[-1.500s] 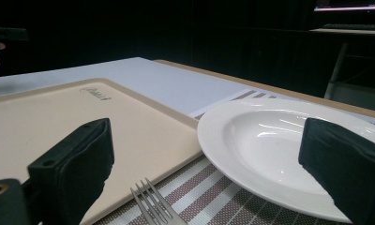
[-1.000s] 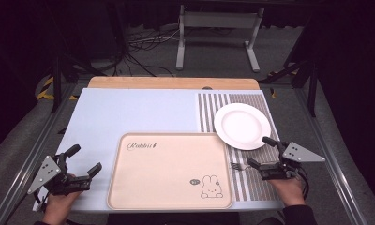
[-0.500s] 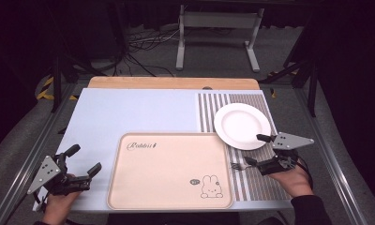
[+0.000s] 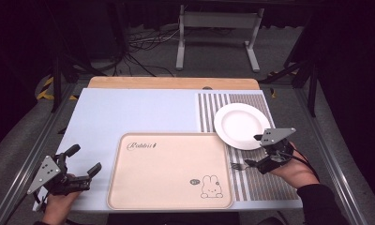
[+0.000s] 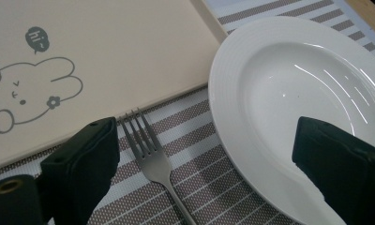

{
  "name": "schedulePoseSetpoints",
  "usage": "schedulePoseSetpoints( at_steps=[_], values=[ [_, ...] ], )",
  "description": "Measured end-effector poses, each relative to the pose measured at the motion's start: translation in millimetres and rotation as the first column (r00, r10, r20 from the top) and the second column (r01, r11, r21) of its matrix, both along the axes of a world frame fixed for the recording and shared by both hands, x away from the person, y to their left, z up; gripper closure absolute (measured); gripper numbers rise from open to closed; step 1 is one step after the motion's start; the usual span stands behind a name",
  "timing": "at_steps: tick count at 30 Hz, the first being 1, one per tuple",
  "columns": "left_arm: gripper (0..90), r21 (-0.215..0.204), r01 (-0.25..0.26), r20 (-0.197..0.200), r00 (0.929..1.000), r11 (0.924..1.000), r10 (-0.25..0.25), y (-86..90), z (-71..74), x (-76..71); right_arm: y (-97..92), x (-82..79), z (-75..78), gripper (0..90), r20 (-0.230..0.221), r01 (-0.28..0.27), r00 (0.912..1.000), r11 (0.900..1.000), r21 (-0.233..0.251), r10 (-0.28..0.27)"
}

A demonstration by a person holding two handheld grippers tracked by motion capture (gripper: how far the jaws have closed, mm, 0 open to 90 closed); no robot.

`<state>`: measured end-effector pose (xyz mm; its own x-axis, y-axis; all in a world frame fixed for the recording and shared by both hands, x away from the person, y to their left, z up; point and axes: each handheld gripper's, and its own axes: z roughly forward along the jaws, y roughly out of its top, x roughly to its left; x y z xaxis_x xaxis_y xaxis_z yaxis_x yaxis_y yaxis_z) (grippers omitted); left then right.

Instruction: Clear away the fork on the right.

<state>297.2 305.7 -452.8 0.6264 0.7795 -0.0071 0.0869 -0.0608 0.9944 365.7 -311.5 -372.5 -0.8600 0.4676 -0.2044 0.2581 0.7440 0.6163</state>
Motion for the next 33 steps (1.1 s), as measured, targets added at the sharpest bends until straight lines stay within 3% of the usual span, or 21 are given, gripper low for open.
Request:
schedulePoseSetpoints(
  at_steps=[9, 14, 18, 25, 27, 33],
  values=[
    [0.0, 0.002, 0.000, -0.001, 1.0000, 1.0000, 0.000, 0.0, -0.2, 0.2, -0.5, 8.2, -6.2, 9.7, -0.074, -0.024, 0.9971, 0.9938, -0.108, 0.016],
    [0.0, 0.002, 0.001, -0.002, 1.0000, 1.0000, -0.001, -0.3, -0.2, 0.1, -0.7, 10.2, -8.7, 9.9, -0.103, -0.039, 0.9943, 0.9893, -0.140, 0.025],
    [0.0, 0.002, 0.000, -0.002, 1.0000, 1.0000, 0.000, -0.4, -0.2, -0.1, -2.4, 13.9, -15.4, 11.4, -0.171, -0.072, 0.9845, 0.9788, -0.192, 0.039],
    [0.0, 0.002, 0.002, -0.002, 1.0000, 1.0000, -0.002, -0.4, -0.3, 0.1, -2.3, 15.8, -20.2, 11.8, -0.200, -0.090, 0.9788, 0.9703, -0.224, 0.045],
    [0.0, 0.005, 0.002, -0.003, 1.0000, 1.0000, -0.002, -0.4, -0.2, 0.1, -2.1, 16.9, -23.4, 12.5, -0.227, -0.113, 0.9723, 0.9634, -0.243, 0.056],
    [0.0, 0.009, 0.005, -0.004, 1.0000, 0.9999, -0.005, -0.7, -0.2, 0.2, -1.7, 18.8, -27.9, 13.3, -0.260, -0.132, 0.9638, 0.9509, -0.280, 0.057]
  ],
)
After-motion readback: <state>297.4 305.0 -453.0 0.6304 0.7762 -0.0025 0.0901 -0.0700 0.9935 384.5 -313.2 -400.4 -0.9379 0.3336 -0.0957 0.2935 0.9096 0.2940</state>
